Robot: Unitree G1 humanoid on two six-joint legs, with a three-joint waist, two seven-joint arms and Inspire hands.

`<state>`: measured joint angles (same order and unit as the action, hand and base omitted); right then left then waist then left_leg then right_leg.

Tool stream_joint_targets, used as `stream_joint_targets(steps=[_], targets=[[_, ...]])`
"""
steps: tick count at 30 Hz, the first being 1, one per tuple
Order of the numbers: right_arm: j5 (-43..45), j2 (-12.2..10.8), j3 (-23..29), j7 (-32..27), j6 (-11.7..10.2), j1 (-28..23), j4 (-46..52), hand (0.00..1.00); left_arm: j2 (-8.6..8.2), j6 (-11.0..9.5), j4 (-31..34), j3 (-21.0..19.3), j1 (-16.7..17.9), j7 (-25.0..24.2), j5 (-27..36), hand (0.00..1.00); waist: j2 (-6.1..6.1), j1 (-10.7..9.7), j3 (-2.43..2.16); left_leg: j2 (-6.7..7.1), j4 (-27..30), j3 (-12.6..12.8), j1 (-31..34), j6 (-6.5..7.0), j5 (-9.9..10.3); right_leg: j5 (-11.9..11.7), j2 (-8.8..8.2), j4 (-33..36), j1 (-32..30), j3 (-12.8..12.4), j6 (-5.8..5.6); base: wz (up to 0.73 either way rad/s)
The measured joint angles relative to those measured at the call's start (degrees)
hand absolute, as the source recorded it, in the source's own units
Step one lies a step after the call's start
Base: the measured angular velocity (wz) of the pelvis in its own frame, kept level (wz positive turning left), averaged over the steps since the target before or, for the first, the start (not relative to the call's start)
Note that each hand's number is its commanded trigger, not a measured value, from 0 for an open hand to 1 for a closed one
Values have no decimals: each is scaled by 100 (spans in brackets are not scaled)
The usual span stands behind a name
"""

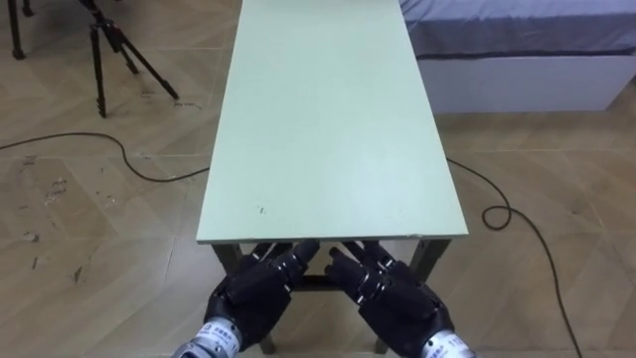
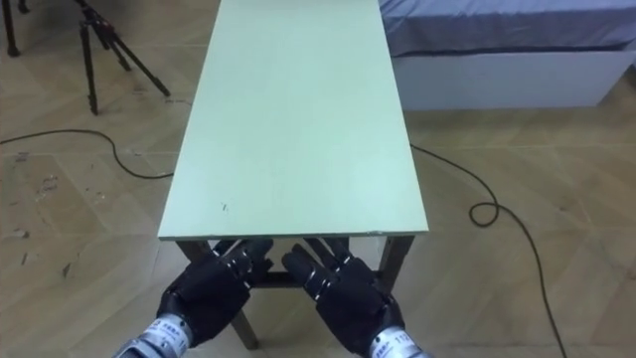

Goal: Move table with human

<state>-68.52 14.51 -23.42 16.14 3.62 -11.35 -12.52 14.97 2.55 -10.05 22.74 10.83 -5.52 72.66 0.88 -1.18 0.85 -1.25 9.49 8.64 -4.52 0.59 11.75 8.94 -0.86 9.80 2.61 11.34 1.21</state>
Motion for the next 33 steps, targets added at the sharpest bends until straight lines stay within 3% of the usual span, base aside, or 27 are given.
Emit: stream_joint_targets(steps=[15, 22, 25, 28, 33], targets=[[-822, 13, -13, -299, 20, 117, -36, 0, 2, 91, -240, -281, -155, 45, 1221, 0, -2, 53, 73, -21, -24, 2, -83, -2, 0, -19, 28, 11, 52, -50, 30, 0], [-1119, -98, 27, -813, 23, 493, -300, 0, -122, 60, -653, -509, -526, 293, 1343, 0, 10, 39, 77, -17, -13, 0, -80, -2, 0, -18, 19, 5, 61, 12, 30, 0], [-1336, -215, 120, -992, 23, 563, -416, 0, -285, 127, -946, -618, -633, 293, 1337, 0, 21, 61, 82, -19, -12, 0, -105, -2, 0, -18, 7, 3, 79, 32, 29, 0], [-1491, -386, 514, -1253, 3, 756, -608, 0, -380, 216, -1241, -698, -789, 294, 1338, 0, 32, 67, 82, -20, -9, 0, -123, -2, 0, -18, 8, -6, 109, 33, 29, 0], [-1570, -448, 808, -1562, -16, 942, -930, 0, -552, 284, -1413, -846, -875, 444, 1338, 0, 51, 71, 72, -20, -3, -1, -125, -2, -1, -18, 9, -2, 115, 30, 29, 0]])
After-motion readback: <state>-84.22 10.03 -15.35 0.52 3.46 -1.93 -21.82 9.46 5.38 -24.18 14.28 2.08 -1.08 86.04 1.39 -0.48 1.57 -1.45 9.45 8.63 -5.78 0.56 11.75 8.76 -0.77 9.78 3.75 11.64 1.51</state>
